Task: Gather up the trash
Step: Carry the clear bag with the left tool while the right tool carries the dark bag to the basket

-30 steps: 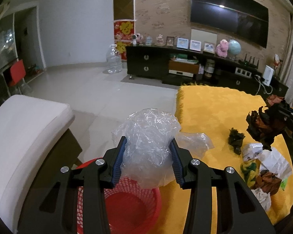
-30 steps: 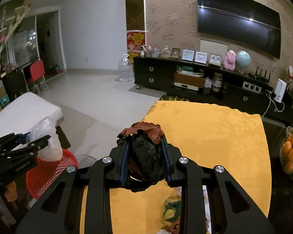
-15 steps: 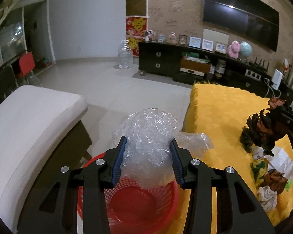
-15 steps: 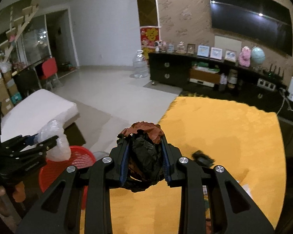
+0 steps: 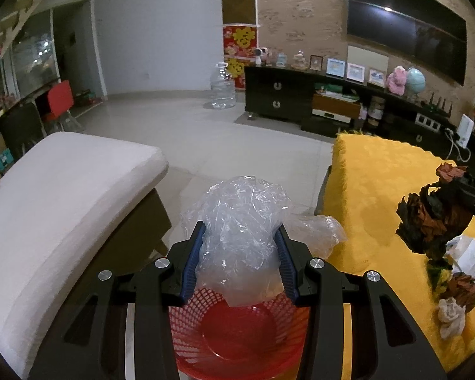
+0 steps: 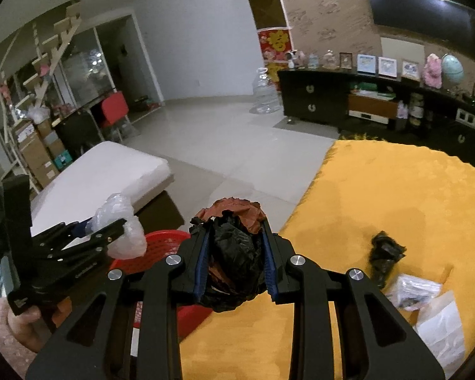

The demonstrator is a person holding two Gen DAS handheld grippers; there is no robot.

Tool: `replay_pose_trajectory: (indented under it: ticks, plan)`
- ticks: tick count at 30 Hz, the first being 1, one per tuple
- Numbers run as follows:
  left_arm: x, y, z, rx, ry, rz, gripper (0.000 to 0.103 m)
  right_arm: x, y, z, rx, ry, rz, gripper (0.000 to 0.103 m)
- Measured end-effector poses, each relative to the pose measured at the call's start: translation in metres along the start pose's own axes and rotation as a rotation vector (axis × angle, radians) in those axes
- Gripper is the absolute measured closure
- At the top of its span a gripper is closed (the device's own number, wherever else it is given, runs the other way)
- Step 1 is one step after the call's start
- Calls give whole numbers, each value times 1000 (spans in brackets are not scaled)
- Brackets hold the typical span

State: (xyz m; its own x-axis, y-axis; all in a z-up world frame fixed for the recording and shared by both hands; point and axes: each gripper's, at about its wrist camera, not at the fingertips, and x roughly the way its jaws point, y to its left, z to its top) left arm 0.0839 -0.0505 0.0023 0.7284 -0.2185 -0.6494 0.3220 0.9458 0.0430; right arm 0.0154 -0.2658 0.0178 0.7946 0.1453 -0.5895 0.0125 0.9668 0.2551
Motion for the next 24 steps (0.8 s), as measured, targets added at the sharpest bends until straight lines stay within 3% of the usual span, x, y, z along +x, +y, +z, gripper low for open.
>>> replay_pose_trajectory:
  ticks: [8,13,24]
  plan:
    - [5,11,-5,-15,35,18,62,11,0,2,2,32,37,74]
    - [30,31,-17,-95,156,-14,62,23,6,-1,11,67,59,73]
    - [68,49,-42,-154,303,-9,62,60,31,-15,-14,160,100,73]
